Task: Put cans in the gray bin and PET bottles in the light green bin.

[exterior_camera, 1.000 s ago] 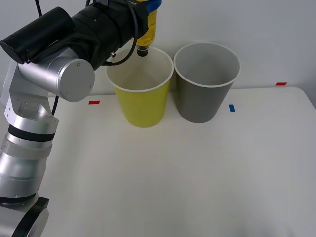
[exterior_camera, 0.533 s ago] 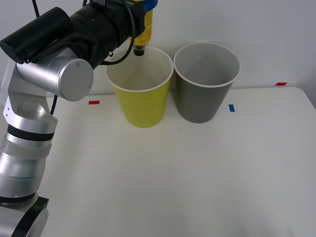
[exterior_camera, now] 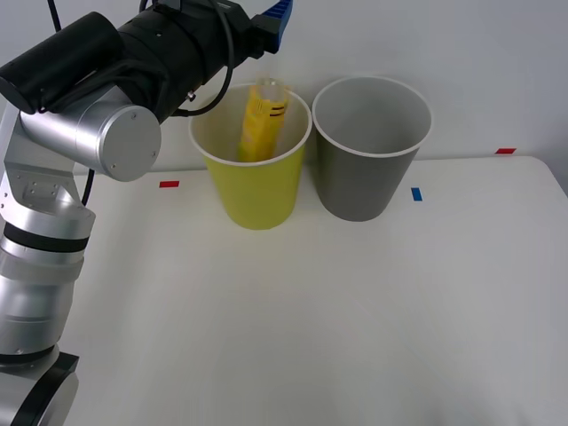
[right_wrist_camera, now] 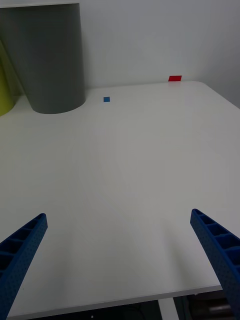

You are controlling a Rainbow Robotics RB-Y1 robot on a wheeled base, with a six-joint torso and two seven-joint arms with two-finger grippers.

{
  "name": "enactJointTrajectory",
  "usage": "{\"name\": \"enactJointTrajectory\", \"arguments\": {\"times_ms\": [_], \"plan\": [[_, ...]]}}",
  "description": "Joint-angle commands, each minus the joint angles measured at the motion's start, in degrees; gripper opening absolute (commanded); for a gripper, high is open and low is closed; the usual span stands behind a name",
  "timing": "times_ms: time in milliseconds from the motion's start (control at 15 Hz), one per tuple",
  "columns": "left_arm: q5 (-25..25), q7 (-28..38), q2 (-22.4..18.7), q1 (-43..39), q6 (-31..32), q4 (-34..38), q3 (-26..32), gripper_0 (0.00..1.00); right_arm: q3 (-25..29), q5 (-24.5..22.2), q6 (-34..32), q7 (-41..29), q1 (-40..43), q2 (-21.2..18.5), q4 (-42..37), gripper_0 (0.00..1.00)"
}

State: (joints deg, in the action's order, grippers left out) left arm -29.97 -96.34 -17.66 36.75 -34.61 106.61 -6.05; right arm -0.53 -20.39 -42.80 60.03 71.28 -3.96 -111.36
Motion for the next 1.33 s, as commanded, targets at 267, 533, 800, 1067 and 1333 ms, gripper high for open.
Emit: {"name": "enactJointTrajectory", "arguments": {"times_ms": [267, 533, 800, 1067, 1333], "plan": [[-1.6, 0.8, -3.6, -11.0, 0.9, 11.0, 1.7, 1.0, 0.0, 0.0, 0.0, 0.0, 0.0, 0.0, 0.0, 1.0], [-2.3, 1.6, -7.3, -23.6, 1.3, 21.3, 5.3, 1.0, 0.0, 0.0, 0.0, 0.0, 0.0, 0.0, 0.0, 1.0], [-2.8, 2.1, -8.6, -34.1, 8.6, 23.3, 6.8, 1.0, 0.0, 0.0, 0.0, 0.0, 0.0, 0.0, 0.0, 1.0], [-3.1, 2.2, -10.6, -44.1, 18.6, 23.6, 6.7, 1.0, 0.0, 0.0, 0.0, 0.0, 0.0, 0.0, 0.0, 1.0], [-3.1, 2.1, -12.7, -54.4, 27.1, 23.6, 6.7, 1.0, 0.0, 0.0, 0.0, 0.0, 0.0, 0.0, 0.0, 1.0]]}}
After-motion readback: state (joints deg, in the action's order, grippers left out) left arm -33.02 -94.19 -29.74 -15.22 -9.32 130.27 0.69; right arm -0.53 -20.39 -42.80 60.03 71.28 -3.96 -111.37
